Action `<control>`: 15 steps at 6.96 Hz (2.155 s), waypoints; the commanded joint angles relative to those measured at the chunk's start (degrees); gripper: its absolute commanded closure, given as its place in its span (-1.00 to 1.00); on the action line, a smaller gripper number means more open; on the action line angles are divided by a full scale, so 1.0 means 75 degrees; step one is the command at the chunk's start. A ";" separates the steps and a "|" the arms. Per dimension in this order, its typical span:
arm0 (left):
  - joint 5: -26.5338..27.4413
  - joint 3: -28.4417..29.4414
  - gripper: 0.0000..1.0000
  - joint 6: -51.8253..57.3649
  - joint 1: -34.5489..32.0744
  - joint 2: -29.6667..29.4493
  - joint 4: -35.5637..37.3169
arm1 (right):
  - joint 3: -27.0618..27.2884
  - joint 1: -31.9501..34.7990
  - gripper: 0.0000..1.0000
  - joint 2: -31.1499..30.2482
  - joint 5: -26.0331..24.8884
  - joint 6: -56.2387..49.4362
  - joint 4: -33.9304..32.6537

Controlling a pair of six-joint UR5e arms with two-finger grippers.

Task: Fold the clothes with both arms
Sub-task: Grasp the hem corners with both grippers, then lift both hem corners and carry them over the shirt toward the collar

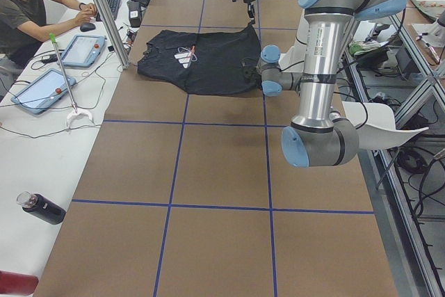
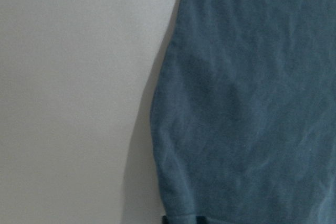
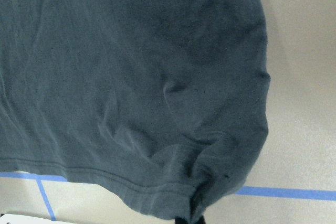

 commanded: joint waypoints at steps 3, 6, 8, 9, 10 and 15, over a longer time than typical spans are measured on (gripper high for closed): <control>-0.0435 -0.1446 1.00 0.0044 0.0156 0.0426 0.0872 | 0.0069 0.0033 1.00 -0.0388 0.1252 -0.0003 0.0653; -0.1616 -0.2408 1.00 0.0103 0.0763 0.1085 0.1291 | 0.0069 -0.0025 1.00 -0.1382 0.2260 0.0067 0.1915; -0.1666 -0.2831 1.00 0.0091 0.1244 0.1086 0.1879 | 0.0046 -0.0223 1.00 -0.1573 0.2811 0.1045 0.2725; -0.2049 -0.2983 1.00 0.0091 0.1270 0.1074 0.1904 | 0.0034 -0.0422 1.00 -0.1585 0.2801 0.1435 0.2972; -0.2146 -0.3054 1.00 0.0091 0.1258 0.1085 0.1916 | 0.0057 -0.0482 1.00 -0.1585 0.2789 0.1555 0.3044; -0.2979 -0.2693 1.00 0.0882 -0.0832 0.0899 0.1927 | -0.0316 0.0134 1.00 -0.0920 0.2543 0.1533 0.3127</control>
